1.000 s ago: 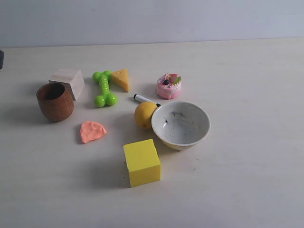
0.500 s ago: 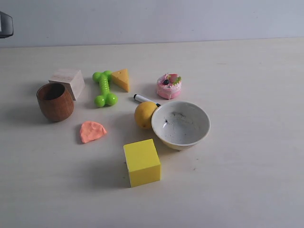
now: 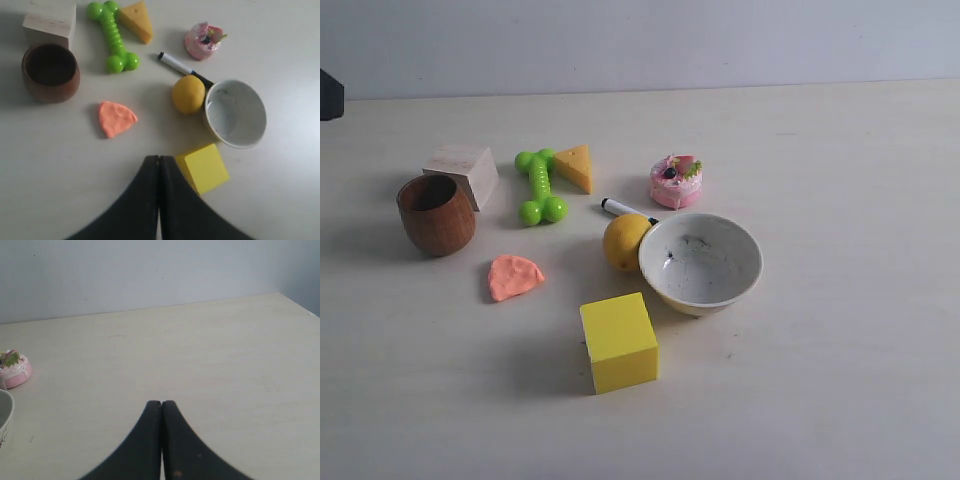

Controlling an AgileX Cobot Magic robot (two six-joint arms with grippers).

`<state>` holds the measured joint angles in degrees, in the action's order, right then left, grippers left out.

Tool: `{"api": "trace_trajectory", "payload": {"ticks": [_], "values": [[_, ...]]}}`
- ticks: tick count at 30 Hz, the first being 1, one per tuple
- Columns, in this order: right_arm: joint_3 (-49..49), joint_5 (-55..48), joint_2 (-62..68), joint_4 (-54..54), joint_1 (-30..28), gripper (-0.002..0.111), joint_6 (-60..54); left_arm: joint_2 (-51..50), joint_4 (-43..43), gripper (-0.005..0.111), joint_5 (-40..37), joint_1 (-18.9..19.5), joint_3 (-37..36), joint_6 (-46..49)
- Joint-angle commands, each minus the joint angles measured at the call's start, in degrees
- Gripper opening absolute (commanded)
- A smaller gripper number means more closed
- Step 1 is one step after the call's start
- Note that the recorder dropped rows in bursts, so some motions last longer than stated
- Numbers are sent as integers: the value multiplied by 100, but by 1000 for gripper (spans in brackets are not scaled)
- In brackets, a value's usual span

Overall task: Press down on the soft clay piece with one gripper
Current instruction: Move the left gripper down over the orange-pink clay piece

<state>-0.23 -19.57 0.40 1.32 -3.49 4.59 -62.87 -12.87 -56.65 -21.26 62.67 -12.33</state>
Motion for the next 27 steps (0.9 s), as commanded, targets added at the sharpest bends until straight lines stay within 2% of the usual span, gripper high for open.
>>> {"api": "trace_trajectory", "payload": {"ticks": [1, 7, 9, 13, 19, 27], "values": [[23, 27, -40, 12, -30, 0, -5, -440, 862, 0, -34, -441, 229, -749], [23, 27, -40, 12, -30, 0, -5, -1388, 1794, 0, -340, -1159, 611, -1827], [23, 27, -40, 12, -30, 0, -5, -1696, 1984, 0, -548, -1283, 741, -2138], [23, 27, -40, 12, -30, 0, -5, -2331, 1983, 0, -1069, -1314, 1025, -2541], [23, 27, -40, 12, -30, 0, -5, -3063, 1838, 0, -1096, -1314, 1082, -3460], [23, 27, -40, 12, -30, 0, -5, -3741, 1492, 0, -99, -1314, 1082, -3129]]}}
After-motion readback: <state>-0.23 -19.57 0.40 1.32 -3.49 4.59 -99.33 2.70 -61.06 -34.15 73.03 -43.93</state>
